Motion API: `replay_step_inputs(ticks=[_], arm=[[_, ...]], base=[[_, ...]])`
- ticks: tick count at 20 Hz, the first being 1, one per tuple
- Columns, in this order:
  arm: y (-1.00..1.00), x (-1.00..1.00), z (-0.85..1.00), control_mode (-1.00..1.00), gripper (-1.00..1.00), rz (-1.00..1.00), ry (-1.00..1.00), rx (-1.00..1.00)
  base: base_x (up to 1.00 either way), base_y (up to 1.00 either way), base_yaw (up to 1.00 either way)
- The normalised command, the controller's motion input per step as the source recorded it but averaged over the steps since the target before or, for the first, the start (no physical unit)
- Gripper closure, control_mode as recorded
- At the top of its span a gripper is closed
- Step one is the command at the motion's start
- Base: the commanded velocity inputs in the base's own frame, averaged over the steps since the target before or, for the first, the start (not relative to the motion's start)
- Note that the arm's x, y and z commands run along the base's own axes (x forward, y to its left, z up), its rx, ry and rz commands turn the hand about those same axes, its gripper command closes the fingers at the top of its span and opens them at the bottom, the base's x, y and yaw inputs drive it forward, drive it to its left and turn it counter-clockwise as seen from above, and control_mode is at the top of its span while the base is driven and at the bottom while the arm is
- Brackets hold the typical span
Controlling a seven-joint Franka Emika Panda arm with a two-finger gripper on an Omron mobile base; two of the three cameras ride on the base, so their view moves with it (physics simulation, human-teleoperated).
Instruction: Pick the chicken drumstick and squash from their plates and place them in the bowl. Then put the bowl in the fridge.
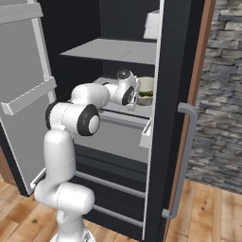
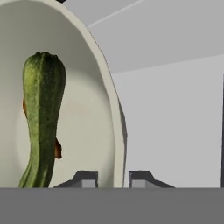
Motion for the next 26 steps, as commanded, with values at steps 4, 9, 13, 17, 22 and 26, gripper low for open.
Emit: replay_step_inputs(ticks=[4, 9, 13, 17, 22, 26], arm=[[0.0, -0.04, 0.0, -1.0, -1.0, 0.0, -0.08, 0.04], [0.0, -0.14, 0.0, -1.0, -1.0, 0.0, -0.09, 0.04], [0.0, -0.17, 0.0, -1.0, -1.0, 0.0, -0.12, 0.05], [0.01, -0.12, 0.14, -1.0, -1.0, 0.0, -0.15, 0.02], [0.07, -0.17, 0.3, -1.0, -1.0, 0.0, -0.06, 0.0], [0.07, -0.28, 0.33, -1.0, -1.0, 0.0, 0.0, 0.0]], base=[[0.0, 0.0, 0.0], [0.0, 0.0, 0.0], [0.0, 0.0, 0.0], [0.0, 0.0, 0.0], [0.0, 0.0, 0.0], [0.0, 0.0, 0.0]])
